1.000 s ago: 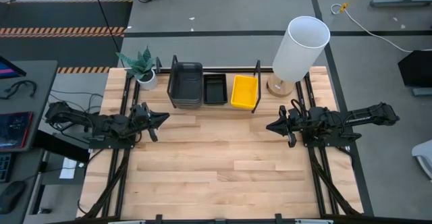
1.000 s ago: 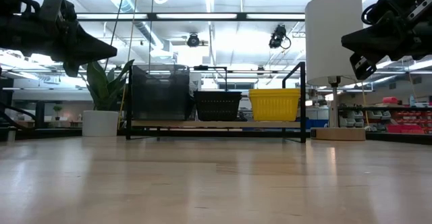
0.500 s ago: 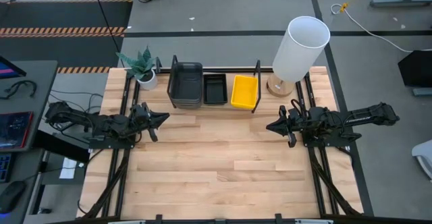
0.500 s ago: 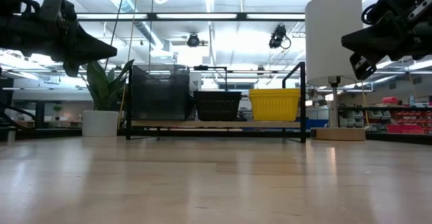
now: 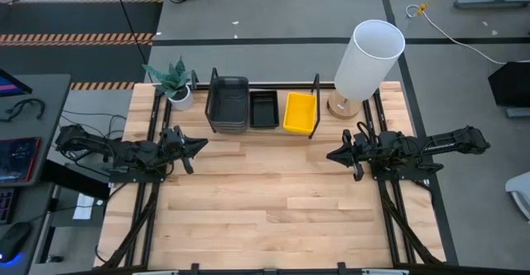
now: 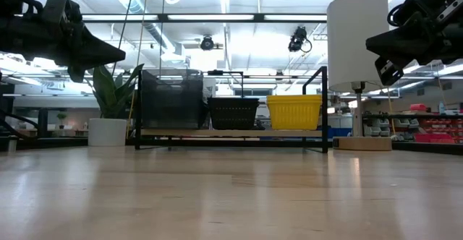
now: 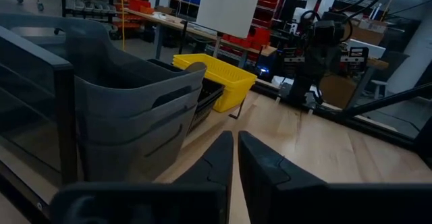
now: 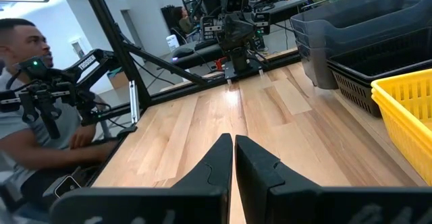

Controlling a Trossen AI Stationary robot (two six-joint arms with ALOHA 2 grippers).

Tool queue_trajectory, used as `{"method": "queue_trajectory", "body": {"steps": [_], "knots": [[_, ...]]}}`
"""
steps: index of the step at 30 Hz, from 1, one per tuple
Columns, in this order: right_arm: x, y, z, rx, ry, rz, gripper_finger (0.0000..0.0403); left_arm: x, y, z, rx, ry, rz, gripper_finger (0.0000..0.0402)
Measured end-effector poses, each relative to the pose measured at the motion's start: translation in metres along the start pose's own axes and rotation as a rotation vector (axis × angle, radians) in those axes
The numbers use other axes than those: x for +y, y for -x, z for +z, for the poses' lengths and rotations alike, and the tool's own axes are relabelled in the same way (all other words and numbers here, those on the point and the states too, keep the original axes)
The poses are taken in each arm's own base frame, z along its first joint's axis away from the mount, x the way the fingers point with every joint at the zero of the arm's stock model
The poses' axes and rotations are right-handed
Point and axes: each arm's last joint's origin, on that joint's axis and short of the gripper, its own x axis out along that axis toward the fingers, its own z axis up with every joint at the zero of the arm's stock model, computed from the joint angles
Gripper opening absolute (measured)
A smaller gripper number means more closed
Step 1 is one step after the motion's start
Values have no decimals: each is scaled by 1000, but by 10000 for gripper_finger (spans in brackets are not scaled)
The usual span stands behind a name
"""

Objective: Stack baskets on shelf by color
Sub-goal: Return to Home Position

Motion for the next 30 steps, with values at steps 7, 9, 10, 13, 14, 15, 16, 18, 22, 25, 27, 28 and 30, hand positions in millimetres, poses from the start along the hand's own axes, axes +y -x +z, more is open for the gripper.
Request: {"method": "queue_trajectory", "body": {"steps": [7,9,10,13,14,15,16,18,22,25,27,28,30], "knots": [[0,0,0,0,0,0,25,0,0,0,0,0,0,35],[0,0,0,0,0,0,25,0,0,0,0,0,0,38],[0,0,0,1,0,0,25,0,0,0,0,0,0,39],[0,0,0,0,0,0,25,0,0,0,0,0,0,40],[0,0,0,0,0,0,25,0,0,0,0,-1,0,39],[0,0,0,0,0,0,25,0,0,0,0,0,0,38],[0,0,0,1,0,0,25,0,0,0,0,0,0,37],[0,0,0,0,0,0,25,0,0,0,0,-1,0,33],[0,0,0,1,0,0,25,0,0,0,0,0,0,28],[0,0,0,0,0,0,25,0,0,0,0,0,0,29],[0,0,0,1,0,0,25,0,0,0,0,-1,0,33],[0,0,0,0,0,0,25,0,0,0,0,0,0,34],[0,0,0,0,0,0,25,0,0,0,0,0,0,37]]}}
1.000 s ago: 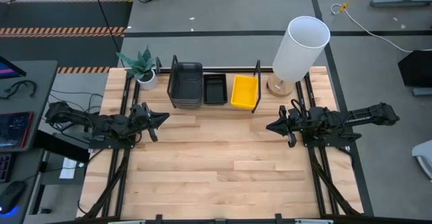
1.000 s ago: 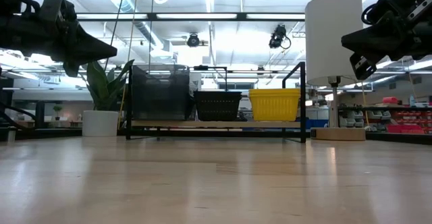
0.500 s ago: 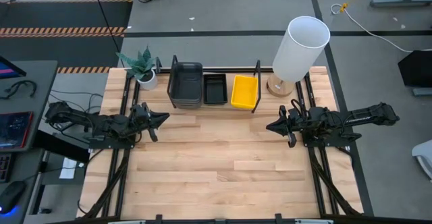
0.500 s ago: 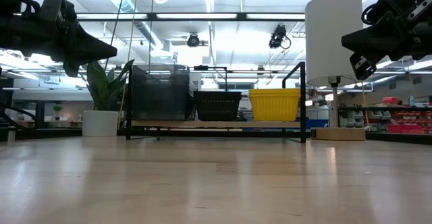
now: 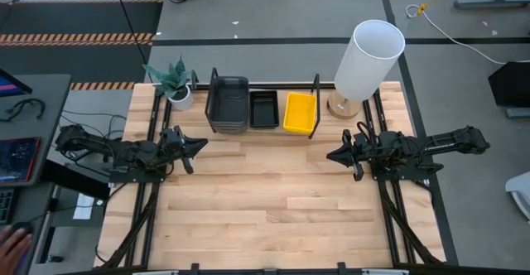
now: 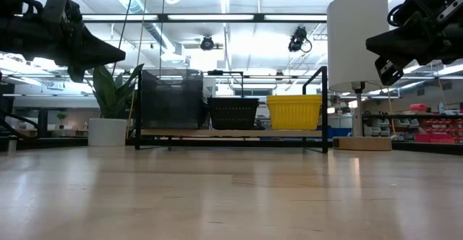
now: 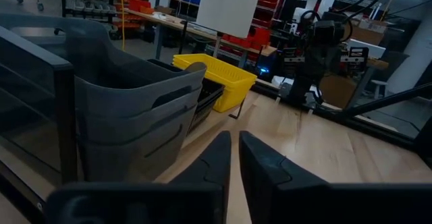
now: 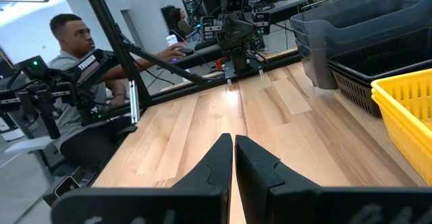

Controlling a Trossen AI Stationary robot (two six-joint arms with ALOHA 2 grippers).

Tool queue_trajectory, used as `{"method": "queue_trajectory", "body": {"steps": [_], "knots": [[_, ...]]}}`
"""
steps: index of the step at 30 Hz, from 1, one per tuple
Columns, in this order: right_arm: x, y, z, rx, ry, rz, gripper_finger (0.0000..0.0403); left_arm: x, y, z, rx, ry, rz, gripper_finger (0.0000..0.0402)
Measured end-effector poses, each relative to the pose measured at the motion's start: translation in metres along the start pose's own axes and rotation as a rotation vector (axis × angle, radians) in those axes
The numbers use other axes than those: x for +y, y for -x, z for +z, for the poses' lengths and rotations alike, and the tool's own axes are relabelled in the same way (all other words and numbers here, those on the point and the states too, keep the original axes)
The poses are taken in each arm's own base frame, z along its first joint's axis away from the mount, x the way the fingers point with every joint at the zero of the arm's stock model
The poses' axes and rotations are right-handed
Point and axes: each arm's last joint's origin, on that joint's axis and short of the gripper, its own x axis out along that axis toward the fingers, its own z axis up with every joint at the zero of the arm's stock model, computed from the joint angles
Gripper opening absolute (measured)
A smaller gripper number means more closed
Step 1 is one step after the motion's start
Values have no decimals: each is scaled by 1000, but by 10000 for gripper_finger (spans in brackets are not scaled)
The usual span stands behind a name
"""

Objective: Stack baskets on shelf by color
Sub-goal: Return to Home Position

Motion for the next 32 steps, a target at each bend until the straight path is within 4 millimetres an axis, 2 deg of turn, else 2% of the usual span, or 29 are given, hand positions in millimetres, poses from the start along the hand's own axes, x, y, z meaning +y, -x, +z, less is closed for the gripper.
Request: {"method": "queue_trajectory", "body": {"steps": [15,25,32], "knots": [[0,0,0,0,0,0,25,0,0,0,0,0,0,28],[0,0,0,0,0,0,25,0,0,0,0,0,0,40],[0,0,0,0,0,0,25,0,0,0,0,0,0,34]]}}
